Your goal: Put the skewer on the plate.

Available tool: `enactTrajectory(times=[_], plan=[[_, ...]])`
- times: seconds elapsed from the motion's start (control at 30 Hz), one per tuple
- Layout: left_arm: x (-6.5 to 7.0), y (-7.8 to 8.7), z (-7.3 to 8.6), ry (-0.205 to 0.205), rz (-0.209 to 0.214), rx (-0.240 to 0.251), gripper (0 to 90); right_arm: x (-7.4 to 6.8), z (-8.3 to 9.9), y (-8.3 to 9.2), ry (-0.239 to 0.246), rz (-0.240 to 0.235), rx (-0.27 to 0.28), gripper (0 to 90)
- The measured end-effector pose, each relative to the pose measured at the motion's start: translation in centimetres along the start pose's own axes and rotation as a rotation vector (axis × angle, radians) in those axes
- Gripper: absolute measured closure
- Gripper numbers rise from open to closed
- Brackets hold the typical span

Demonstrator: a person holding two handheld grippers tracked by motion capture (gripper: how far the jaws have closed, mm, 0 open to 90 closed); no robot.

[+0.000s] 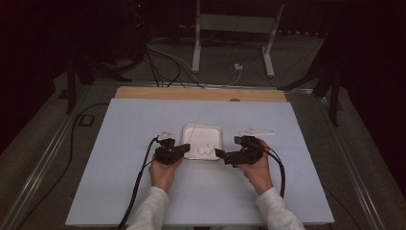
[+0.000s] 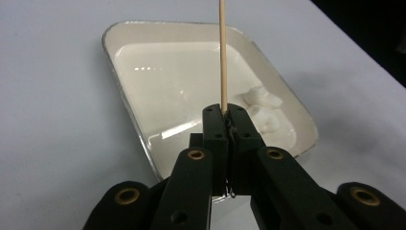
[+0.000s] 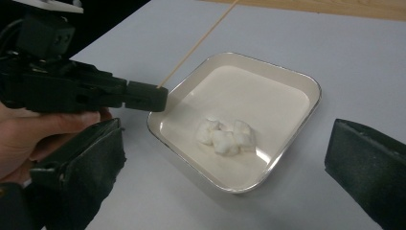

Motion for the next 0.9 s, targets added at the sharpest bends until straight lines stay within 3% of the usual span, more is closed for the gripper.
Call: enactTrajectory(times=[0.9], plan=[[-0.7, -2.3, 0.9, 0.033, -0.093, -0.068, 89.1, 0.6, 1.0, 1.6, -0.013, 0.012, 0.013, 0.0]])
Point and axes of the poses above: each handheld gripper's, and its own axes: y roughly backward along the jaws, z roughly out of its underside, x roughly to its right, the point moved 5 cm from there along -y, roughly forward along the jaws, and after that the axes turned 10 degrees about y, right-handed, at the moved point
